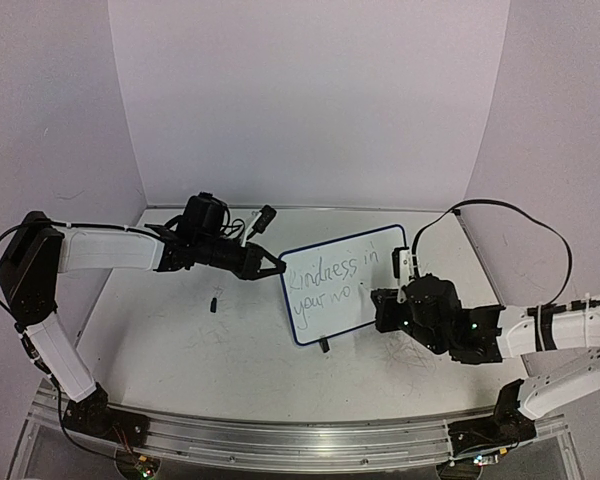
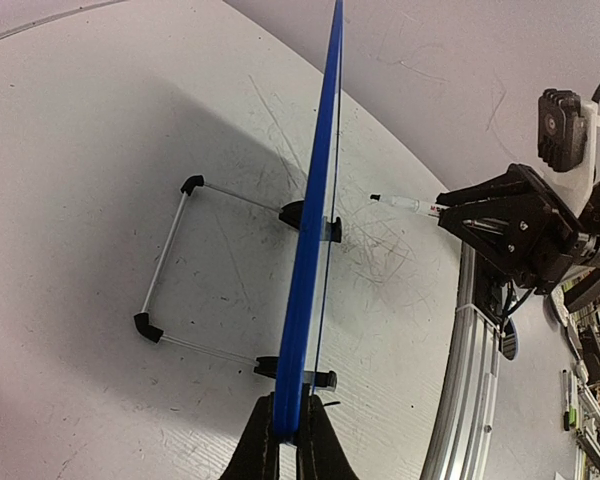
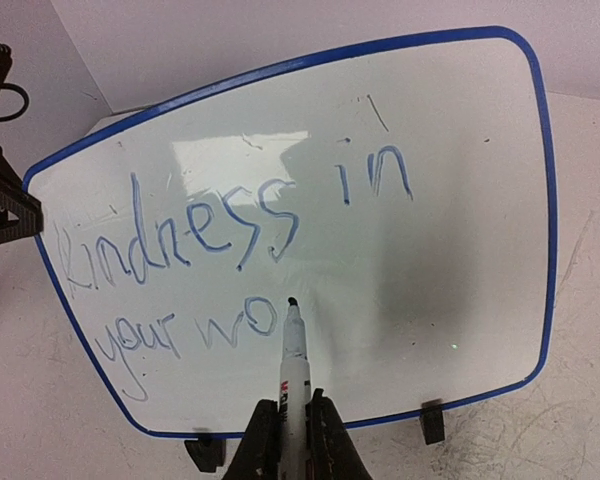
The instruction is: Write a sentence on the whiteboard
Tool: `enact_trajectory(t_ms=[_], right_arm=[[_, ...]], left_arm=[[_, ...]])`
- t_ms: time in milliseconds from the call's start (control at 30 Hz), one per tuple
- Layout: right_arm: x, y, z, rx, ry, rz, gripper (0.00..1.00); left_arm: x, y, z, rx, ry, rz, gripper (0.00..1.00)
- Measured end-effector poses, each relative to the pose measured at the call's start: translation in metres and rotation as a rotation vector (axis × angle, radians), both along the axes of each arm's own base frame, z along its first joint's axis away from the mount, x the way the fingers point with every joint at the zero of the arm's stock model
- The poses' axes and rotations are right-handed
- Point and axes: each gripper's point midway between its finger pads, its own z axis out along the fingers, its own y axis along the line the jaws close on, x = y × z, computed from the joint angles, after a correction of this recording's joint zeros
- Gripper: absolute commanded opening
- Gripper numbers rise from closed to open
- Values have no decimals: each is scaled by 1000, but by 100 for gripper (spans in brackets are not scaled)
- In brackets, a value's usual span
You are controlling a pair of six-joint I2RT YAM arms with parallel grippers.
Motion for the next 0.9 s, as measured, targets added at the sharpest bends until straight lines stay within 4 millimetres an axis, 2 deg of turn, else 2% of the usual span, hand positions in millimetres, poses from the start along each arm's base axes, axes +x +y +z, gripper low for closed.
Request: enact_trajectory(t_ms=[367,600,900], right_arm=[[1,3,-28,-106,38,22,0],[4,10,-22,-110,24,38,0],[11,5,-20,-109,16,26,0]], left_arm=[[0,0,0,0,-1,0,0],[0,0,0,0,-1,-1,0],[0,0,0,0,-1,-1,0]])
